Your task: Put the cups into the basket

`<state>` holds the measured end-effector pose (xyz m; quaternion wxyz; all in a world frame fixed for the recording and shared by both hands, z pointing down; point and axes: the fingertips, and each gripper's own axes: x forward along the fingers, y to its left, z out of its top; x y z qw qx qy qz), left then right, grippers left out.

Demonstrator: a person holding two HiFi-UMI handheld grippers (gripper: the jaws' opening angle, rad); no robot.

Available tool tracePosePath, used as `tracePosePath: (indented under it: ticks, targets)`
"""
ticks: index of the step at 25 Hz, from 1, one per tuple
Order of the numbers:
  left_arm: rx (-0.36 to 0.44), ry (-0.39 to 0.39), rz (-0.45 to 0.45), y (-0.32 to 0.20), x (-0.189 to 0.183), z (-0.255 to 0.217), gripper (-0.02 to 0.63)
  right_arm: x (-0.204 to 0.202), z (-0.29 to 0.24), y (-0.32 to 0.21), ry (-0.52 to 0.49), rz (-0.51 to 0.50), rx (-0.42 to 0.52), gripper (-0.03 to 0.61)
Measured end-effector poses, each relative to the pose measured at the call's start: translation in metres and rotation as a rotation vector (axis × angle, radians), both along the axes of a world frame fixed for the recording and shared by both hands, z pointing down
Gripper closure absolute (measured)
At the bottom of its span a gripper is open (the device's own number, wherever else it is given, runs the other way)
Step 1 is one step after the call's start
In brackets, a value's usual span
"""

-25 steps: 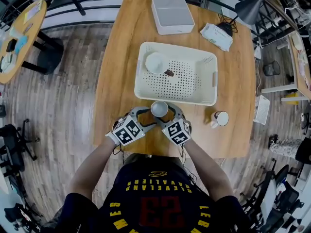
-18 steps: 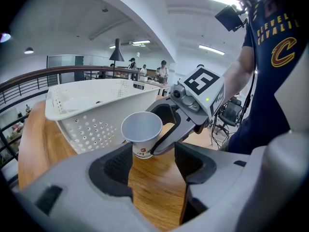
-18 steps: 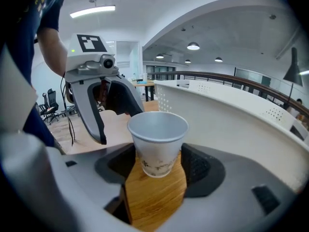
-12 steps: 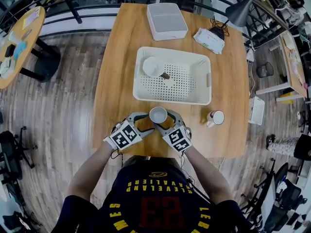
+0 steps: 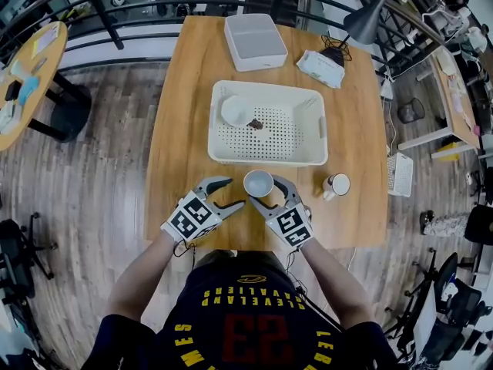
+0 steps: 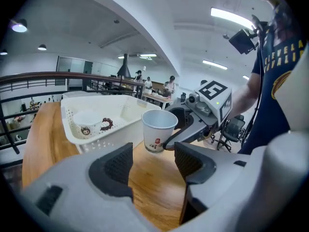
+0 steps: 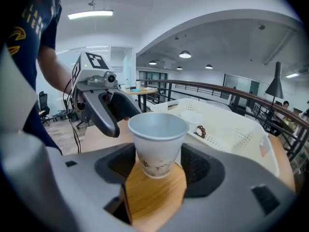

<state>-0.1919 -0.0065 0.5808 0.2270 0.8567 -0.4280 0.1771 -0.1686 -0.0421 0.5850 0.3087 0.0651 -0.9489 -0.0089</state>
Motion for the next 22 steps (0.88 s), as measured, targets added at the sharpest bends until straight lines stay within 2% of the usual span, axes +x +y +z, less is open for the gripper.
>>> tracePosePath:
  ticks: [4,11,15,22]
  targets:
    - [0.094,0.045,-0.034,-0.012,0.001,-0.042,0.356,0.002,-0.033,-0.004,-0.056,0.045,-0.006,0.281]
    - [0.207,0.109,-0.086,-0.035,-0.004,-0.102,0.356,0.009,-0.077,-0.036,-0.122,0.099,0.037,0.281]
    - [0.252,0.109,-0.099,-0.054,-0.011,-0.125,0.356,0.008,-0.1,-0.061,-0.151,0.126,0.075,0.281]
    - [0.31,0.061,-0.074,-0.095,-0.011,-0.156,0.356,0.0,-0.127,-0.103,-0.172,0.15,0.147,0.282]
